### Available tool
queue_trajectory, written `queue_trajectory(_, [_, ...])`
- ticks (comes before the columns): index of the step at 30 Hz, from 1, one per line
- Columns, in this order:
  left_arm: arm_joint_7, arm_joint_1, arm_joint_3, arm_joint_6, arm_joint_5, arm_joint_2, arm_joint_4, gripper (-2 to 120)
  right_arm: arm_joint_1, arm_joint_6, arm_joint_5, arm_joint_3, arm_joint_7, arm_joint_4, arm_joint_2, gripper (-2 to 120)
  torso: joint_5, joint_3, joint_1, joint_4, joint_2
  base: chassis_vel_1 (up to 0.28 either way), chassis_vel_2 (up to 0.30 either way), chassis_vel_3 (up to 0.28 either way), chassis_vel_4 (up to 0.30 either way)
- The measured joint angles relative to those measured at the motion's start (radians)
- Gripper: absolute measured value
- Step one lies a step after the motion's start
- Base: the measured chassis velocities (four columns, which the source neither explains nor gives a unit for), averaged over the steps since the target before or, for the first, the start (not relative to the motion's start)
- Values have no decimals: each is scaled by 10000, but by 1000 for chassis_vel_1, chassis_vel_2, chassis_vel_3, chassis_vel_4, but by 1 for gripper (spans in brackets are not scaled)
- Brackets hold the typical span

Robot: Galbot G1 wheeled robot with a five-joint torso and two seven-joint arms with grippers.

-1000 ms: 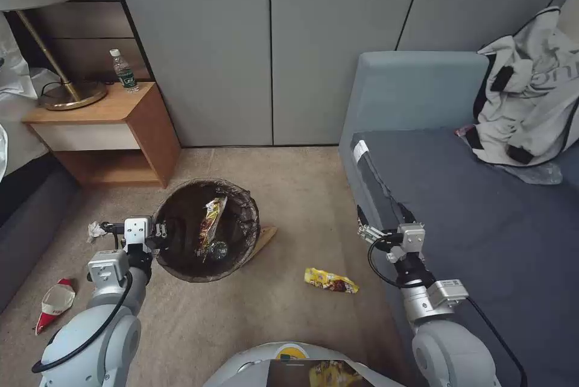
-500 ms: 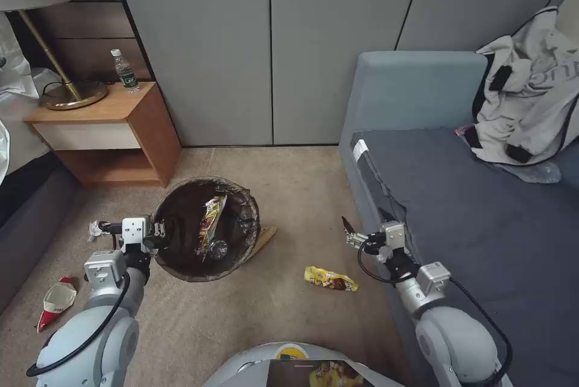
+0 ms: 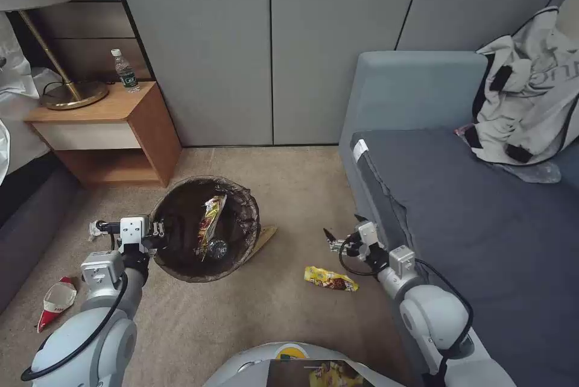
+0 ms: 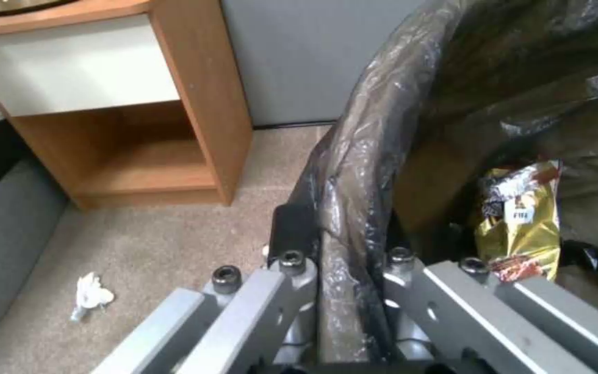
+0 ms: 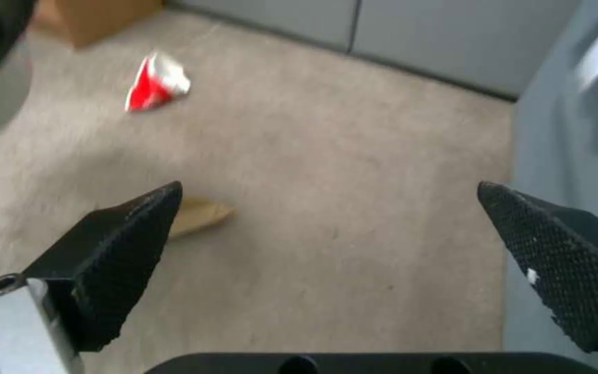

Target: Pick up the trash bin, then pick up the garbage from the floor and place it into the trash bin.

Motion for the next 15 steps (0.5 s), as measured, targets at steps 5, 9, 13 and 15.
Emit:
queue_trajectory(5, [-6, 13, 22, 9, 4, -2, -62, 4, 635, -393, -123, -628, -175, -639, -641, 100, 1, 0, 0, 0, 0, 0, 0, 0, 0])
queue_trajectory(9, [-12, 21, 35, 11, 16, -24, -92, 4, 1048, -531, -132, -890, -440, -1160, -1233, 100, 2, 0, 0, 0, 0, 0, 0, 0, 0])
queue_trajectory(13, [-15, 39, 35, 14, 30, -56, -120, 4, 1377, -683, -108, -1013, -1008, -1631, -1842, 100, 2, 0, 0, 0, 0, 0, 0, 0, 0])
queue_trajectory(15, [-17, 46, 35, 14, 37, -72, -125, 4, 1469, -717, -35, -1057, -1195, -1770, -2036, 100, 1, 0, 0, 0, 0, 0, 0, 0, 0])
